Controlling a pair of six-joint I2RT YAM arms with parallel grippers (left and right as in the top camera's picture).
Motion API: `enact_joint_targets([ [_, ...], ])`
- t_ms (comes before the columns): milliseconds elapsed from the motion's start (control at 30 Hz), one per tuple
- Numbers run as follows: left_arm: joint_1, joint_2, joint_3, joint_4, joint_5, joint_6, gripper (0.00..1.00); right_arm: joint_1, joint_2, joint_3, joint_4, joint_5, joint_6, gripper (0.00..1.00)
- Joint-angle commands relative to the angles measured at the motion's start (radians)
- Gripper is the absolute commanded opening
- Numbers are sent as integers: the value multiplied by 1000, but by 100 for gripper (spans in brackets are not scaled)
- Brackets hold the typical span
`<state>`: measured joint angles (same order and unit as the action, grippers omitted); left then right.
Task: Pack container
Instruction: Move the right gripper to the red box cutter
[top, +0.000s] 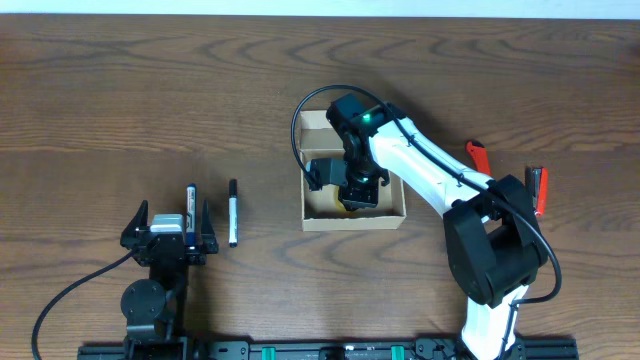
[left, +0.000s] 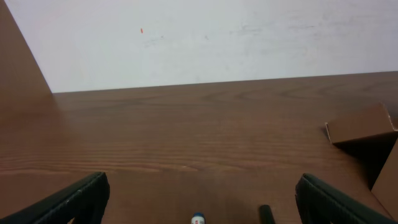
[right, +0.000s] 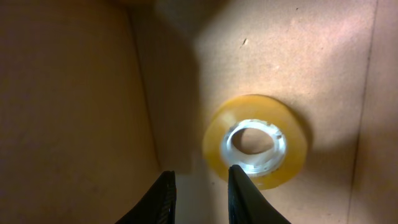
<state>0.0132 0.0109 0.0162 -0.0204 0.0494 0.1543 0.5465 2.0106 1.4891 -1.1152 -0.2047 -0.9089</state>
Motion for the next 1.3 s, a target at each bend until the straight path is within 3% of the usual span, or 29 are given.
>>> enact_joint_targets([
  [0,6,-5,-11,-50,29,-5,95,4,-58,12,-12,-5,-4,20],
  [167,6,-5,-11,-50,30,-5,95,-18,-213,73,-22,-6,71,22],
  [200,6,-5,-11,-50,29,-5,95,-28,-248,86,-20,-6,104,29],
  [267,6,-5,-11,-50,29,-5,95,-66,-323,113,-11,-6,220,82],
  [300,6,-5,-11,-50,29,-5,95,-95,-362,124,-9,-6,294,93],
  [333,6,-5,-11,-50,30,-5,95,-123,-390,129,-10,-10,346,96],
  [400,6,-5,-11,-50,30,-5,95,-198,-447,130,-27,-28,406,86],
  [467,6,-5,-11,-50,30,-5,95,-279,-488,130,-56,-39,468,99],
  [800,6,-5,-11,-49,39,-6,95,-662,-498,177,-109,237,712,99],
  [1067,6,-5,-11,-47,49,-6,96,-761,-301,238,-191,275,732,99],
  [1267,6,-5,-11,-47,50,-14,95,-764,-108,238,-208,267,720,92],
])
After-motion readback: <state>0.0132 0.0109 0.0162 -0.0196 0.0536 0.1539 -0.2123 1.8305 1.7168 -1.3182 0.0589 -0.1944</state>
